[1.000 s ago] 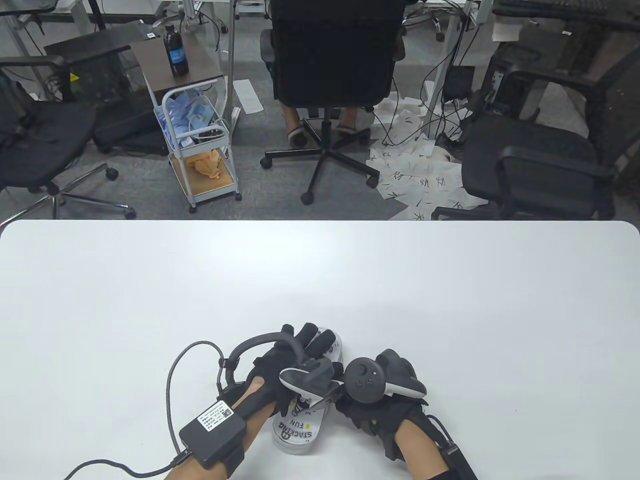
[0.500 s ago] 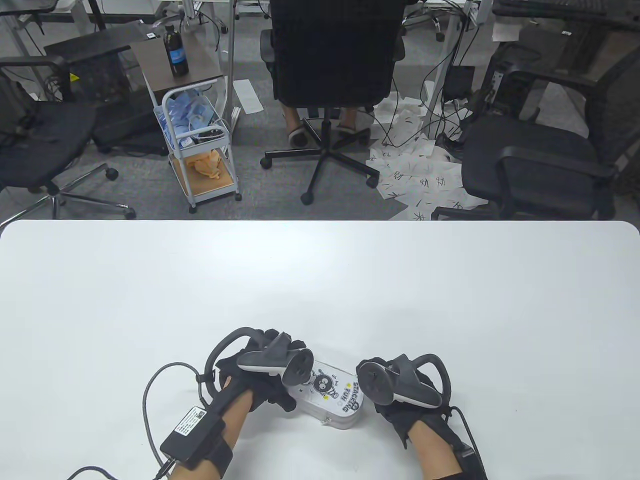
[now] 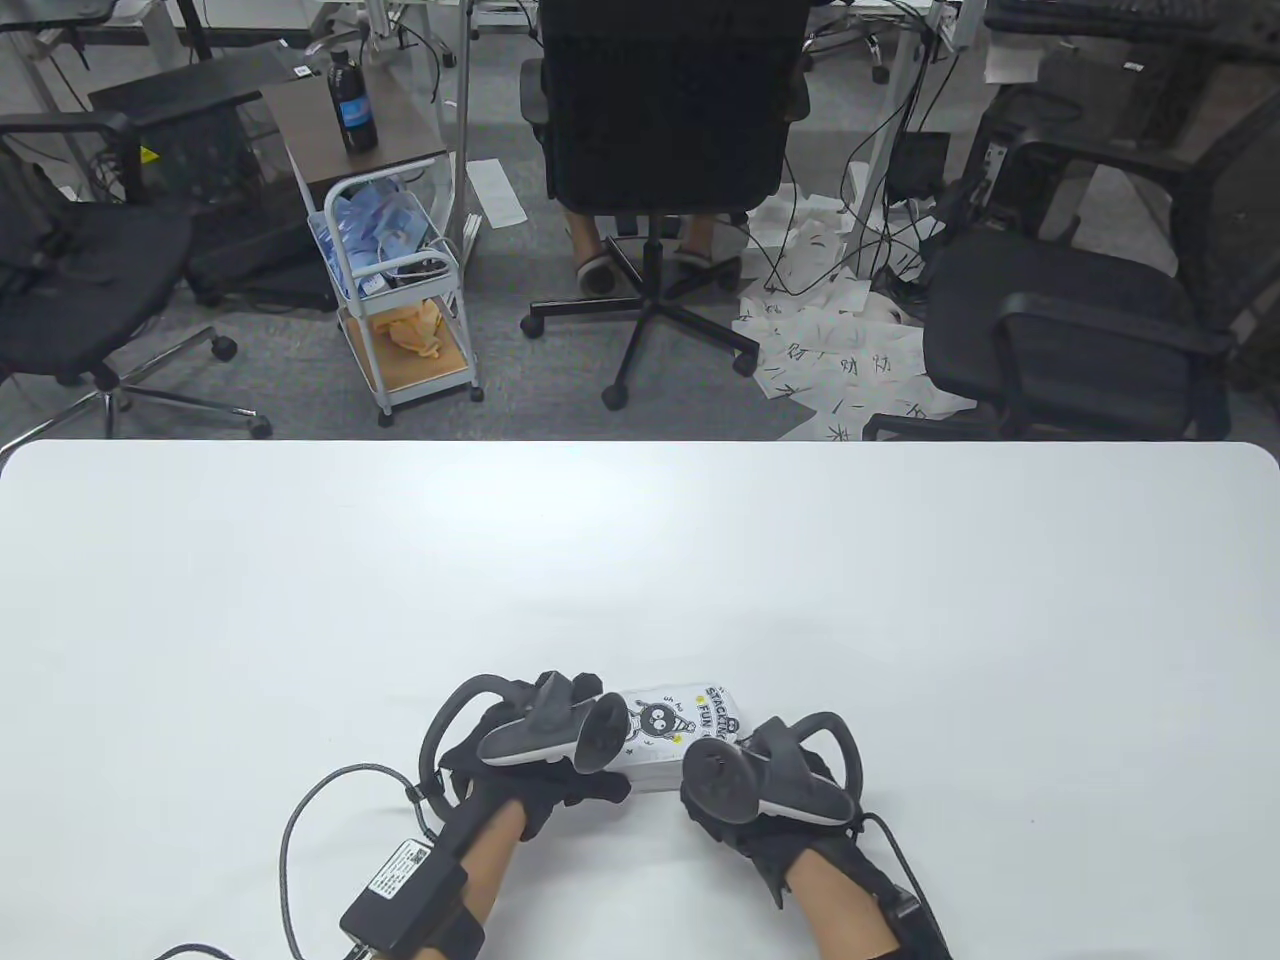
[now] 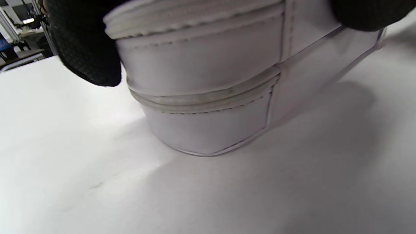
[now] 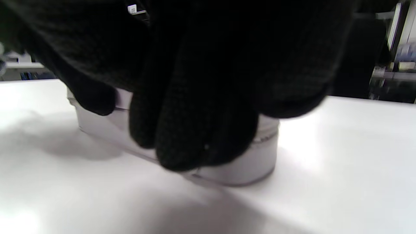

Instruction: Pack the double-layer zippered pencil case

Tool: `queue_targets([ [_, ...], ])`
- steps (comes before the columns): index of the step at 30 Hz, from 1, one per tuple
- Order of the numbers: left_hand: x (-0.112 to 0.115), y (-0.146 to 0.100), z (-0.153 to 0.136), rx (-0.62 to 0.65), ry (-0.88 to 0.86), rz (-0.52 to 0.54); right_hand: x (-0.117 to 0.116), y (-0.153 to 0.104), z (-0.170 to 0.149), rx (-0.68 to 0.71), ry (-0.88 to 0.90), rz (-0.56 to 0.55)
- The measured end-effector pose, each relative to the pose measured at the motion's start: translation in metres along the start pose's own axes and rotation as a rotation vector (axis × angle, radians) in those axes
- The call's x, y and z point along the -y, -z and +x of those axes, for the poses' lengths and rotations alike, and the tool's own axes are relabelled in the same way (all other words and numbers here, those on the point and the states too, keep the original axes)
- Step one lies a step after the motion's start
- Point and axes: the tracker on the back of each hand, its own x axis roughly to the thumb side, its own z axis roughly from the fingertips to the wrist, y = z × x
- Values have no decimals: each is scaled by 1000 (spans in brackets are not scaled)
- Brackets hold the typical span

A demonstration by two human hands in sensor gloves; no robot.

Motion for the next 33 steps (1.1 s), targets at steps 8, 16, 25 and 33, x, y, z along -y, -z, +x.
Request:
queue_targets([
  [8, 5, -5, 0, -17, -99, -12, 1, -3, -11, -121, 63, 18],
  [16, -8, -60, -33, -23, -225, 287, 48, -33, -37, -250, 44, -250],
  [25, 34, -98, -89, -354, -269, 390, 24, -57, -71, -410, -10, -396],
  [33, 60, -90, -102, -462, -253, 293, -9, -48, -88, -474, -6, -230],
])
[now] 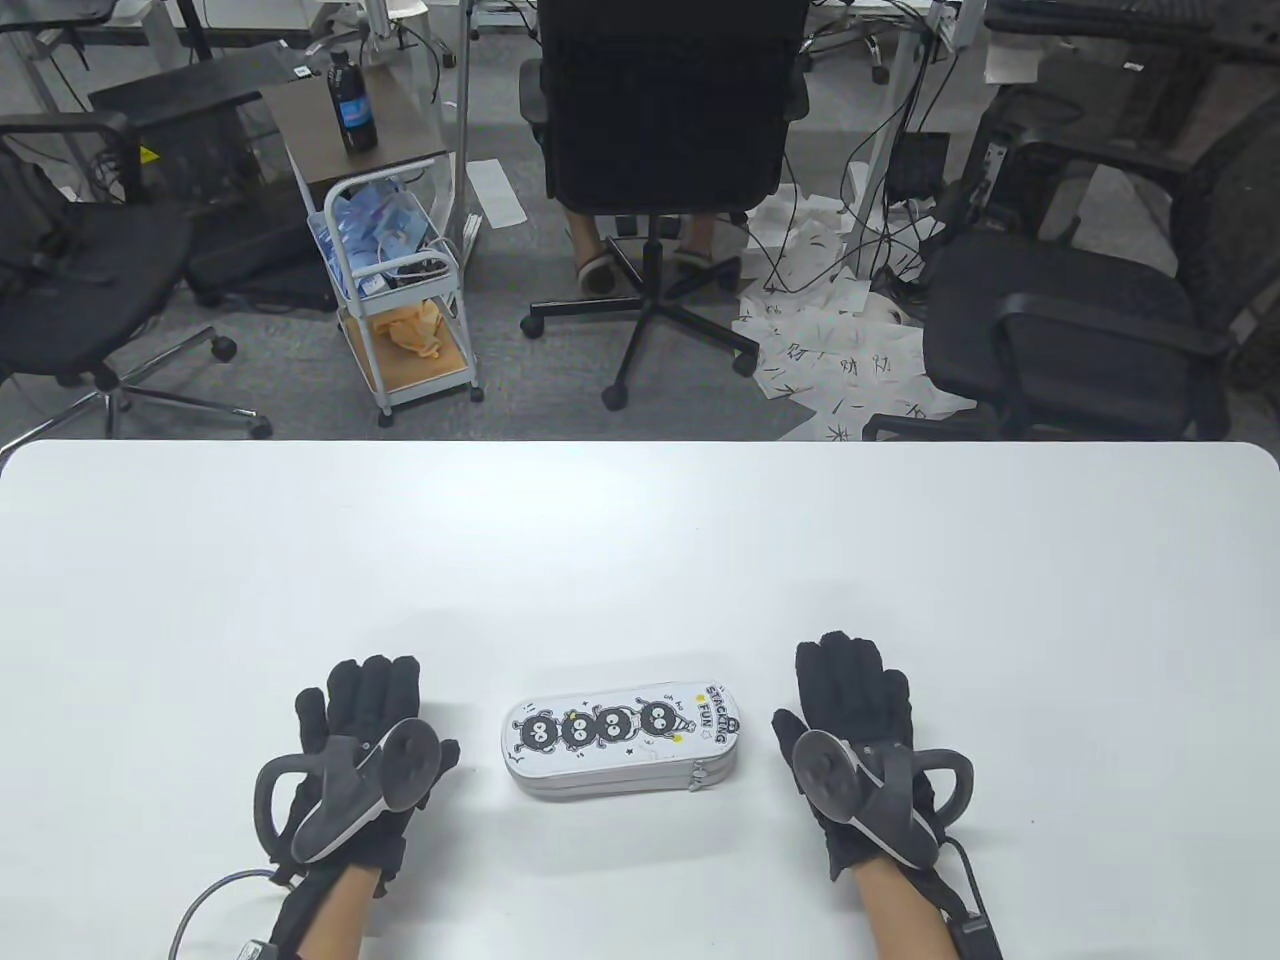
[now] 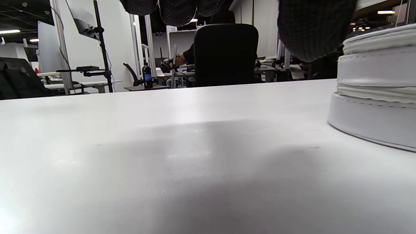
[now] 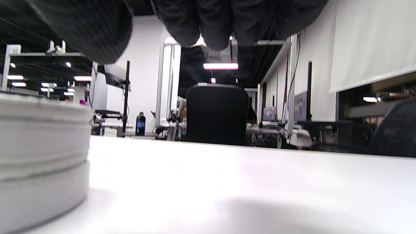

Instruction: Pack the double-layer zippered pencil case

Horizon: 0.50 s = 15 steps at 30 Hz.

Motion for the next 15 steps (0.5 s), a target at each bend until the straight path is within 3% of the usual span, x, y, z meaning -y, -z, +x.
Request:
queue_targets([
  [6, 3, 3, 1, 35, 1, -25, -15, 2, -8, -17, 11, 134],
  [15, 5, 6, 2, 50, -13, -45, -17, 3, -12, -27, 18, 165],
])
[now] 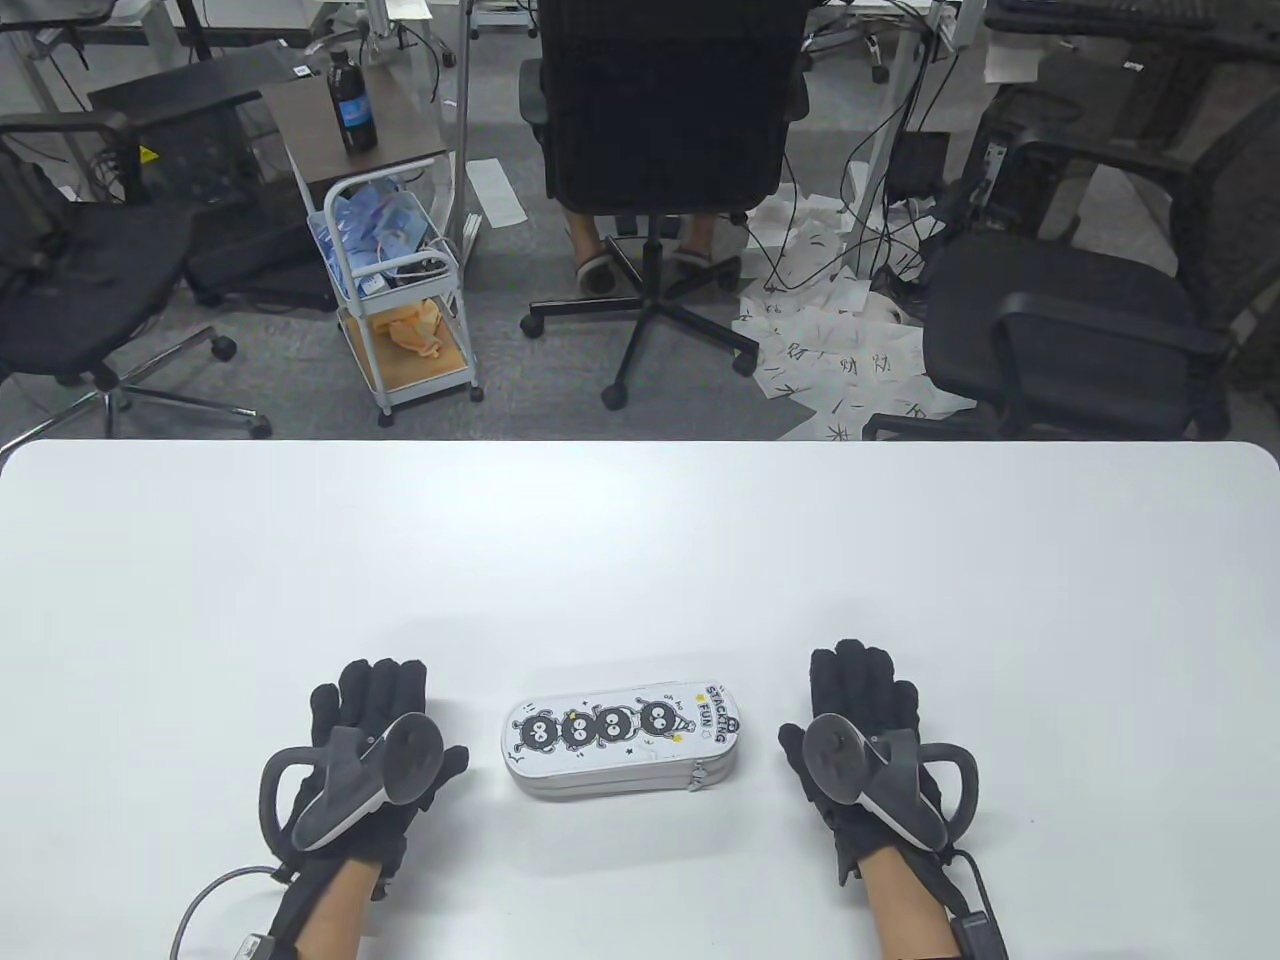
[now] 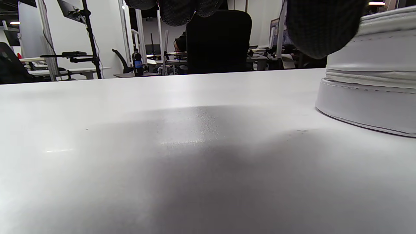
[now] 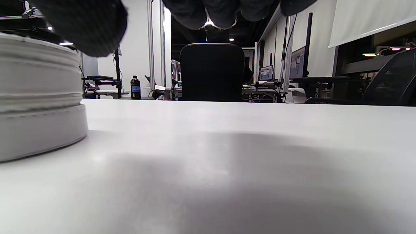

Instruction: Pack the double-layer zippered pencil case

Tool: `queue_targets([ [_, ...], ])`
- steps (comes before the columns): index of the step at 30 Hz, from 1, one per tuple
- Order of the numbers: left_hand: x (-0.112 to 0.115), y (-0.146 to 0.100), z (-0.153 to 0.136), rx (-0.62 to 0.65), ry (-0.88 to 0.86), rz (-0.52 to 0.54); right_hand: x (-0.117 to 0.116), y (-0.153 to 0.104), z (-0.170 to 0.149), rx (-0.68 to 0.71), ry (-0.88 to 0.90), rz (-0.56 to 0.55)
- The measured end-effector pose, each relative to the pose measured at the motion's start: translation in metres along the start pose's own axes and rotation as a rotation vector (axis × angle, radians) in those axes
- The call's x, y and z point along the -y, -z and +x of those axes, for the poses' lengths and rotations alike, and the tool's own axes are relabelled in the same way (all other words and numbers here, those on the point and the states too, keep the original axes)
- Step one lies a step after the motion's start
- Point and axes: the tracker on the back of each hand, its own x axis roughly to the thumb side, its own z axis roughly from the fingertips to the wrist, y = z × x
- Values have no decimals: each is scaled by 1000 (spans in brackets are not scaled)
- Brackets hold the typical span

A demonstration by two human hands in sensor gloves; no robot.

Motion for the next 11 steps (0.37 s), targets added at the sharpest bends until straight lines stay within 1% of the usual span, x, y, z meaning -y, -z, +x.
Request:
queue_targets([
  [11, 2, 1, 3, 7, -15, -13, -2, -1, 3, 13, -9, 15],
])
